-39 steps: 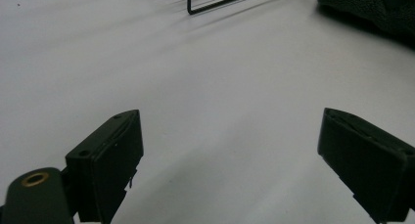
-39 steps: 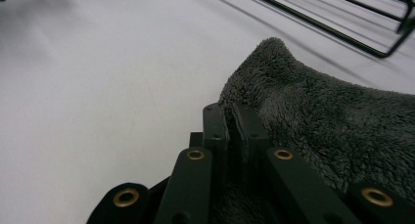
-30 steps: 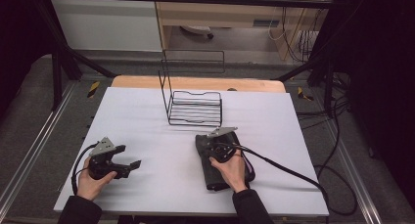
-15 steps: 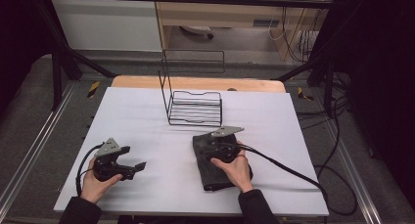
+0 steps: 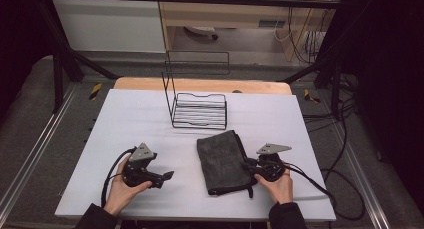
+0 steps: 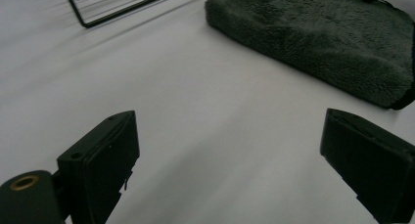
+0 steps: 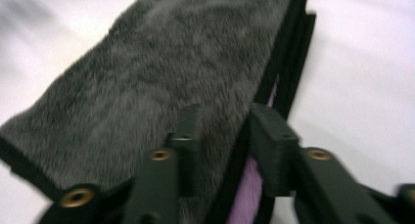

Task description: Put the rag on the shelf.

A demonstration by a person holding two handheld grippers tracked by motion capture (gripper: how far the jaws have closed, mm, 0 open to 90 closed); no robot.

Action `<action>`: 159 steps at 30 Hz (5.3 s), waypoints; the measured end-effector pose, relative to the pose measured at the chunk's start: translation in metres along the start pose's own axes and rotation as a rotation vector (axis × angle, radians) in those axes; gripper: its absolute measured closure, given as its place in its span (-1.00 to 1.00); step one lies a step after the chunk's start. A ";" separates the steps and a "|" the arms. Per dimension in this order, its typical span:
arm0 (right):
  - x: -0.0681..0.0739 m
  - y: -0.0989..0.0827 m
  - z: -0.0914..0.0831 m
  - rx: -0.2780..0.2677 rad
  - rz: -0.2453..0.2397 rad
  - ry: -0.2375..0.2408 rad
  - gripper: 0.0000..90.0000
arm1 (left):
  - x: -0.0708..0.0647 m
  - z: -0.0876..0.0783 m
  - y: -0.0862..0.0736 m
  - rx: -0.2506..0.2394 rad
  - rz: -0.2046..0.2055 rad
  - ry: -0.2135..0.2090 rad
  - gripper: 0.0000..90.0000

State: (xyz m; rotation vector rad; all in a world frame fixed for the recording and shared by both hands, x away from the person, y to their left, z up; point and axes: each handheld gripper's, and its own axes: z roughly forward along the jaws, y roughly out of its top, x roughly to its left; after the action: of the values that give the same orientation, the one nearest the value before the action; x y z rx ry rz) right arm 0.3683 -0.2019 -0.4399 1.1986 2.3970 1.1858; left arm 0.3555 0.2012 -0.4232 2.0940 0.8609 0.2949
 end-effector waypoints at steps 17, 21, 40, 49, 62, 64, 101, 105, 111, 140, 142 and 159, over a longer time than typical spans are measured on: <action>-0.005 0.003 -0.009 -0.030 0.035 -0.020 0.93 | -0.048 0.040 0.033 0.044 -0.032 -0.048 -0.62; -0.007 0.002 -0.009 0.037 0.014 -0.055 0.91 | -0.069 0.058 0.038 0.074 -0.027 -0.079 -0.59; -0.011 -0.008 0.005 0.003 0.015 -0.071 0.26 | -0.108 0.086 0.034 0.143 -0.101 -0.096 0.16; -0.014 -0.009 0.008 0.009 0.054 -0.026 0.39 | -0.115 0.088 0.029 0.132 -0.118 -0.056 0.41; -0.012 -0.007 0.007 0.014 0.095 0.002 0.72 | -0.103 0.084 0.030 0.137 -0.108 -0.107 0.92; -0.009 -0.006 0.007 0.017 0.090 -0.007 0.72 | -0.101 0.081 0.030 0.138 -0.085 -0.101 0.92; 0.033 0.000 0.020 -0.085 0.023 0.084 -0.57 | -0.034 0.012 0.006 0.104 -0.056 -0.067 0.04; 0.030 0.001 0.018 -0.088 0.026 0.087 -0.74 | -0.023 0.009 0.010 0.094 -0.064 -0.055 -0.22; 0.023 0.002 0.013 -0.094 0.044 0.094 -0.86 | -0.017 0.009 0.020 0.083 -0.052 -0.034 -0.61; 0.015 -0.002 0.008 -0.063 0.029 0.077 -0.93 | 0.024 0.070 0.070 0.066 -0.166 0.122 -0.60; 0.015 -0.002 0.008 -0.061 0.030 0.078 -0.93 | 0.027 0.075 0.070 0.079 -0.163 0.142 -0.51; 0.013 0.000 0.009 -0.062 0.031 0.077 -0.90 | 0.025 0.096 0.060 0.158 -0.196 0.098 0.29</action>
State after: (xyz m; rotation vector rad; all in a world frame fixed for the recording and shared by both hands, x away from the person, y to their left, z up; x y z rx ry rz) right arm 0.3646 -0.1872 -0.4439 1.1963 2.3851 1.3290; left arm 0.4489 0.1338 -0.4388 2.1329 1.1728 0.2330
